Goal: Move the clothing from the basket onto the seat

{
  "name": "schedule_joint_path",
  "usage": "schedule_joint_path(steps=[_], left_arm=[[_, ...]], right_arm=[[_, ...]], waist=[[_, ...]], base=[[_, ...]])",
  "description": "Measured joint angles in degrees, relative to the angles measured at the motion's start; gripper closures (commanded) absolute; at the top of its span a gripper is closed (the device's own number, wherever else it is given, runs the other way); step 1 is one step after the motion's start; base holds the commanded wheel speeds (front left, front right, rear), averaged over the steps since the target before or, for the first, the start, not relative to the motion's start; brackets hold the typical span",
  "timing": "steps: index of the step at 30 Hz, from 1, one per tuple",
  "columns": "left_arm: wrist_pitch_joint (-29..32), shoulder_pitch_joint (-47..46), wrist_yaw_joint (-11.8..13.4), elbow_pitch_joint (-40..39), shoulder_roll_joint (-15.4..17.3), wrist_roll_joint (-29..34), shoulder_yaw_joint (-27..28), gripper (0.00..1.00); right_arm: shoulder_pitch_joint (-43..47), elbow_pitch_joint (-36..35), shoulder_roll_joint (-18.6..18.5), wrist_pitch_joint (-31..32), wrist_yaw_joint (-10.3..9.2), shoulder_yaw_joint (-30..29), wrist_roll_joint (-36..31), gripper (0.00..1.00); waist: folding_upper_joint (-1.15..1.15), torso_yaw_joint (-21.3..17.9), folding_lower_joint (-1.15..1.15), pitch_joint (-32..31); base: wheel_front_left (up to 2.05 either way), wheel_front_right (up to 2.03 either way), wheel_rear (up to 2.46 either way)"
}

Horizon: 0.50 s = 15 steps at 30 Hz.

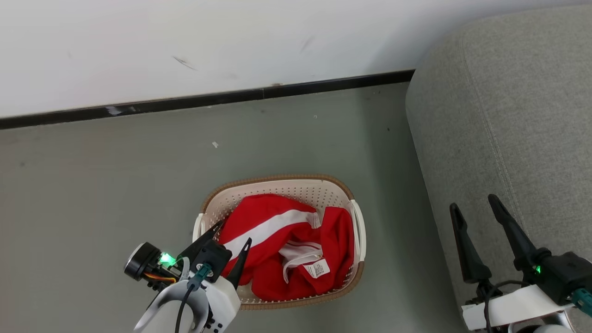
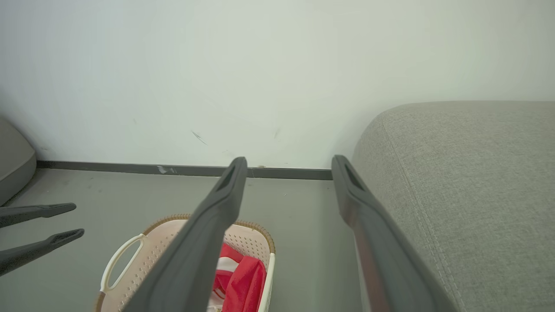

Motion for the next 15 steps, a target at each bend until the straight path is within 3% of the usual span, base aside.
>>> schedule_joint_path(steps=[15], left_arm=[[-0.24,-7.55,-1.45,4.75,-0.09,5.64,-4.63,0.00]], right_arm=[[-6.87,-1.94,-0.03,-0.05,0.00,0.36,1.41,0.00]], waist=[[0.00,-2.93,0.00,9.27]], base=[[0.00,0.00,0.00]])
